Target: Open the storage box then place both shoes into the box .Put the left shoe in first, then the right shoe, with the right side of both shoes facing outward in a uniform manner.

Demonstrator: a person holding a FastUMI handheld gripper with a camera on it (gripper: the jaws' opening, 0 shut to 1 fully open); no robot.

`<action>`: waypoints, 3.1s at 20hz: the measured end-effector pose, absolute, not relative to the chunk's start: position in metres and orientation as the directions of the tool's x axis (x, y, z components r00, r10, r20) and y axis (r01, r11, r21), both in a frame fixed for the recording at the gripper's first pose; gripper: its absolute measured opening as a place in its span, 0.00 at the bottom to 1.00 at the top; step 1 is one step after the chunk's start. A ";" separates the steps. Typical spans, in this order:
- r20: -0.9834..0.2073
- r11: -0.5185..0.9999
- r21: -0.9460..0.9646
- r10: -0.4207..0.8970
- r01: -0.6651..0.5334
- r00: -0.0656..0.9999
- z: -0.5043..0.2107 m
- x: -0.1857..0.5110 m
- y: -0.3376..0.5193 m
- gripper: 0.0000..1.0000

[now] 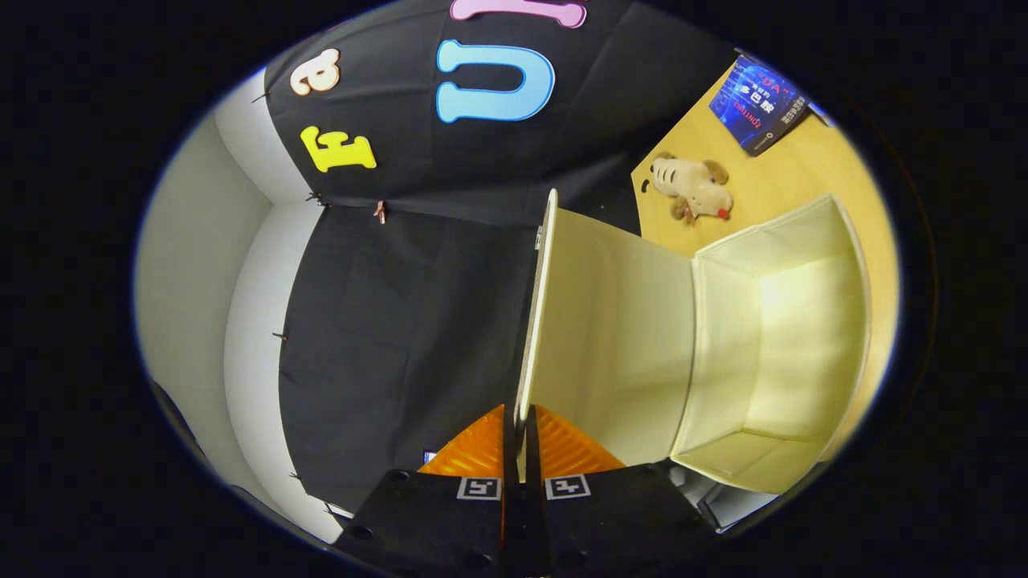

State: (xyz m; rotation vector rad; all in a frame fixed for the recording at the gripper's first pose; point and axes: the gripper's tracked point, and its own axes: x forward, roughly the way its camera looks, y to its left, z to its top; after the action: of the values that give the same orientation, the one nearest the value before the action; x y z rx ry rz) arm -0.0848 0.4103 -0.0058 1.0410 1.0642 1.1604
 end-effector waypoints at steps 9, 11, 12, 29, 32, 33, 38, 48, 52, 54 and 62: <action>-0.187 0.187 0.964 0.982 -0.188 0.022 -0.030 -0.108 0.517 0.05; -0.208 0.207 0.960 0.978 -0.187 0.013 -0.038 -0.111 0.533 0.05; -0.218 0.216 0.959 0.976 -0.184 0.008 -0.041 -0.112 0.539 0.05; -0.513 0.664 0.545 0.747 -0.511 0.423 -0.100 -0.043 0.290 0.98; -0.573 0.777 0.372 0.623 -0.509 0.532 -0.129 -0.019 0.214 0.98; -0.590 0.801 0.322 0.587 -0.505 0.554 -0.139 -0.014 0.190 0.98; -0.626 0.888 0.123 0.416 -0.443 0.659 -0.194 0.013 0.093 0.98; -0.813 0.905 0.030 0.270 -0.425 0.517 -0.328 0.024 0.034 0.99; -0.824 0.913 0.058 0.273 -0.404 0.496 -0.340 0.032 0.042 0.97; -0.826 0.905 0.107 0.311 -0.412 0.469 -0.341 0.028 0.054 0.88; -0.838 0.941 0.206 0.312 -0.269 0.447 -0.342 0.025 0.056 0.26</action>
State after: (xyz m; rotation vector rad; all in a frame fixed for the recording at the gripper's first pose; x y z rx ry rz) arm 0.0254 0.0564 -0.3423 0.0450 1.0471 0.3595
